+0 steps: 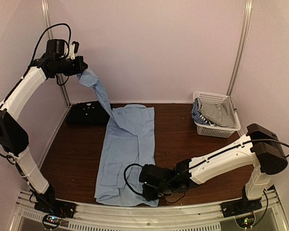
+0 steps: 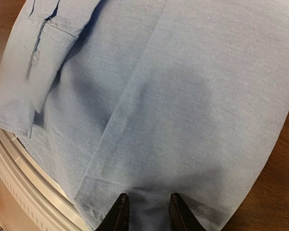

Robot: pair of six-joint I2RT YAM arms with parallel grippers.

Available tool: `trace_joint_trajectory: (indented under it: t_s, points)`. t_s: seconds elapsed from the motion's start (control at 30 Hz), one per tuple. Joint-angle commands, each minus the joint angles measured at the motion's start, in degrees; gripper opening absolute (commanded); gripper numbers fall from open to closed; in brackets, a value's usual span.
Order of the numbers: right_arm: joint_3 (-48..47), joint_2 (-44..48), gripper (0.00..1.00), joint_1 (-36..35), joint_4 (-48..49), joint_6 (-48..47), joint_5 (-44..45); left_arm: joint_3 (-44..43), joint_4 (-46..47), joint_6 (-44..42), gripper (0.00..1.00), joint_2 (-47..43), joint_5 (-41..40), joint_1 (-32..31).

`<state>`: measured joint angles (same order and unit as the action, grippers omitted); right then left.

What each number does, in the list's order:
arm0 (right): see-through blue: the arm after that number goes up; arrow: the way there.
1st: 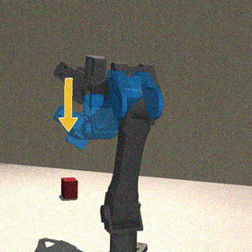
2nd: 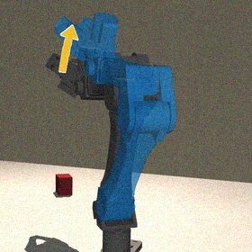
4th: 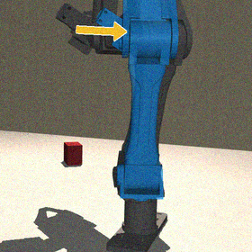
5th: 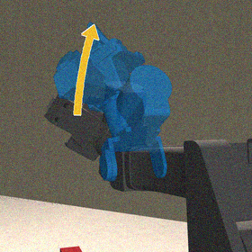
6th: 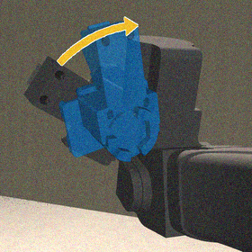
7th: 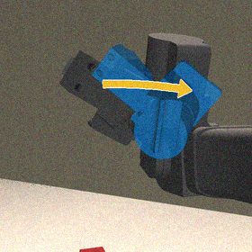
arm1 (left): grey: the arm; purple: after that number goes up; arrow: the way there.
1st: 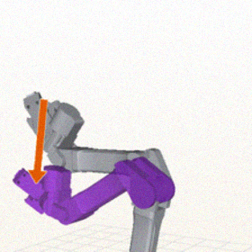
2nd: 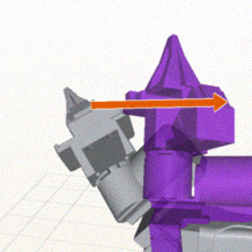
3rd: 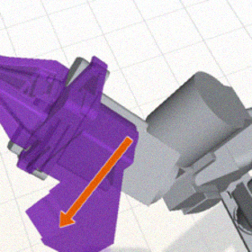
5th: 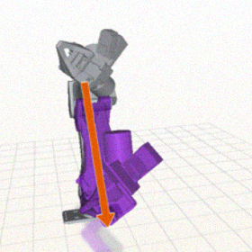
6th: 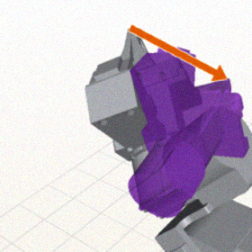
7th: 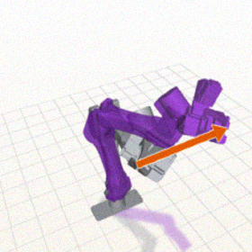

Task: Fold and stack the long sleeve shirts
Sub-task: Fold the 1/3-folded shirt at the center of the board.

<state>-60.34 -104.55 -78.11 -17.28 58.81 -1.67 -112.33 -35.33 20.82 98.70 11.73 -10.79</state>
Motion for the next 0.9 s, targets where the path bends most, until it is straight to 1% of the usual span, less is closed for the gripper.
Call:
trace_joint_trajectory:
  t_s: [0.0,0.1,0.23,0.27,0.37,0.43,0.57,0.63,0.87]
  points:
    - [4.28,-0.82,0.31,0.81,0.52,1.83,0.72,-2.5,0.27,-1.56,0.0,0.58,1.64,0.59]
    - [7.62,1.01,0.33,2.1,0.55,2.21,1.39,-2.8,0.23,-1.57,0.0,0.96,2.92,0.59]
    - [7.94,1.6,0.37,1.94,-0.85,1.28,2.1,-1.75,0.47,-1.61,0.0,0.41,5.95,0.5]
    - [7.22,1.62,0.38,1.54,-0.71,0.88,1.81,-0.53,0.92,-1.7,0.0,-0.16,7.34,0.43]
    - [3.65,1.62,0.48,-0.09,-1.19,-0.59,1.8,3.99,2.45,-2.59,0.0,-2.51,10.64,-0.62]
    - [1.16,2.42,0.52,-0.29,-2.0,-1.44,1.81,6.98,3.16,-3.49,0.0,-4.25,12.6,-1.96]
    - [-1.44,7.1,0.6,1.37,-3.87,-2.42,4.56,14.33,3.77,-5.29,0.0,-8.64,14.82,-6.5]
    - [-1.89,10.5,0.64,3.27,-4.63,-3.31,6.46,18.42,4.7,-5.78,0.0,-11.06,16.33,-10.04]
    - [-1.13,18.53,0.7,14.82,-5.91,-6.78,10.57,36.32,6.93,-4.98,0.0,-17.94,17.46,-22.32]
